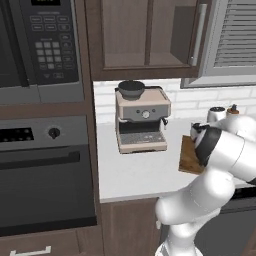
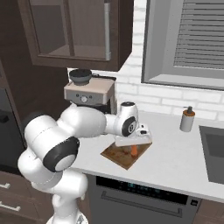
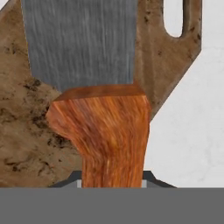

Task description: Pick up the knife from the drawer and place it on the cutting board. Then place the meat from the plate to the cutting board.

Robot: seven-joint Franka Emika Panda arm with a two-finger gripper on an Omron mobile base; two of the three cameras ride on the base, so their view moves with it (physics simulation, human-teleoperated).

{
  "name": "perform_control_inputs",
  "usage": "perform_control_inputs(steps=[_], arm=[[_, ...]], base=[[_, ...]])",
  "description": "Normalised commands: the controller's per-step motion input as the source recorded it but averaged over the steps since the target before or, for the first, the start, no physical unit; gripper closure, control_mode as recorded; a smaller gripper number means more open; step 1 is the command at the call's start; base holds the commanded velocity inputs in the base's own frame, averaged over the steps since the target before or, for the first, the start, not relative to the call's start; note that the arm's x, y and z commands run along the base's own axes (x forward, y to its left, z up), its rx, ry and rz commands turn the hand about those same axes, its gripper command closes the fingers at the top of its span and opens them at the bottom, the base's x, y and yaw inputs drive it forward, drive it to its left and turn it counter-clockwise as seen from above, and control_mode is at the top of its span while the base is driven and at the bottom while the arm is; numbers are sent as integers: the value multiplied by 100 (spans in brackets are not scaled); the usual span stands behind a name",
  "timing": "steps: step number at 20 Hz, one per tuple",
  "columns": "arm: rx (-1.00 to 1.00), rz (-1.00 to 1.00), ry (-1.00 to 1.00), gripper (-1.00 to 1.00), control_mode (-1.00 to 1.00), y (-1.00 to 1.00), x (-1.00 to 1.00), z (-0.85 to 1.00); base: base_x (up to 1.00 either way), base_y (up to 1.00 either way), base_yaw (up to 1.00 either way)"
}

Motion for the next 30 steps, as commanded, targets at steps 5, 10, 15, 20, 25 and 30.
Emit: perform_control_inputs(steps=[5,10,15,20,25,30], arm=[[0,0,0,100,-100,2,7,-12],[0,0,0,100,-100,24,9,-14],[0,0,0,100,-100,17,9,-24],[0,0,0,100,-100,0,10,-32],[0,0,0,100,-100,0,9,-20],[0,0,0,-100,-100,14,-19,-14]], base=[[0,0,0],[0,0,0],[0,0,0],[0,0,0],[0,0,0],[0,0,0]])
